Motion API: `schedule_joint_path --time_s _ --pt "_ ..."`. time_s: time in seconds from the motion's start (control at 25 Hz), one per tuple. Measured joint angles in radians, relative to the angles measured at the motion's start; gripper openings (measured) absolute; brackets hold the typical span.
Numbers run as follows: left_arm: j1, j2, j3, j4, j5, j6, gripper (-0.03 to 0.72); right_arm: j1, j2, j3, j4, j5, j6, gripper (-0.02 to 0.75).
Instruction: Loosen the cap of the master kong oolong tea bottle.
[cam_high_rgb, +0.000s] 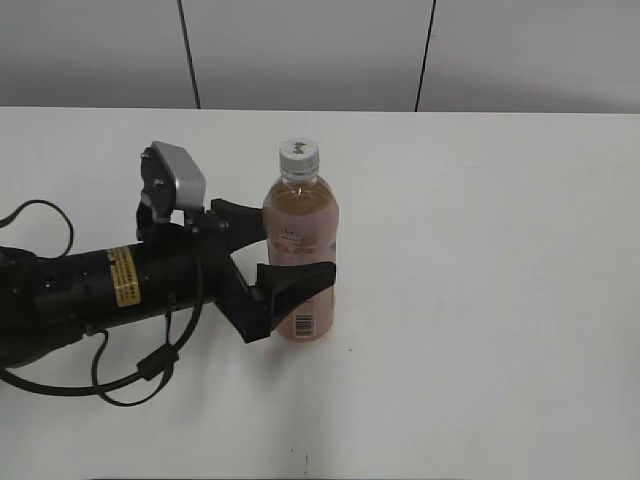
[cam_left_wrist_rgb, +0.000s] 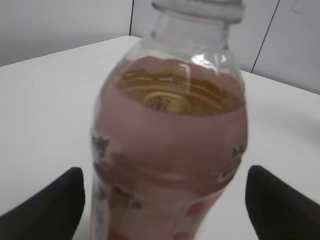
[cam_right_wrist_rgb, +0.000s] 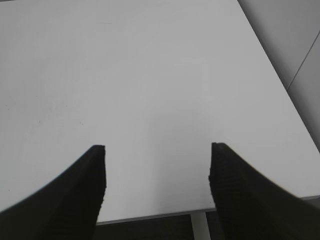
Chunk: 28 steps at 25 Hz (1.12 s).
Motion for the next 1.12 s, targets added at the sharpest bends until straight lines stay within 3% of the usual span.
schedule_joint_path --time_s 0.16,0.32,0.56,0.96,1.12 --pt "-0.059 0.008 -0.042 -0.064 0.029 -0.001 0.585 0.0 0.0 0.0 0.0 0.0 0.0 0.494" --pt "-0.075 0.008 -0.06 -0.101 0.082 -0.001 0.566 0.0 0.0 0.0 0.0 0.0 0.0 0.494" --pt "-0.075 0.008 -0.062 -0.126 0.117 0.003 0.4 0.0 0.0 0.0 0.0 0.0 0.0 0.494" --pt "-0.077 0.024 -0.06 -0.078 0.05 -0.001 0.4 0.0 0.0 0.0 0.0 0.0 0.0 0.494" --pt "-0.109 0.024 -0.06 -0.035 0.048 0.034 0.4 0.0 0.0 0.0 0.0 0.0 0.0 0.494"
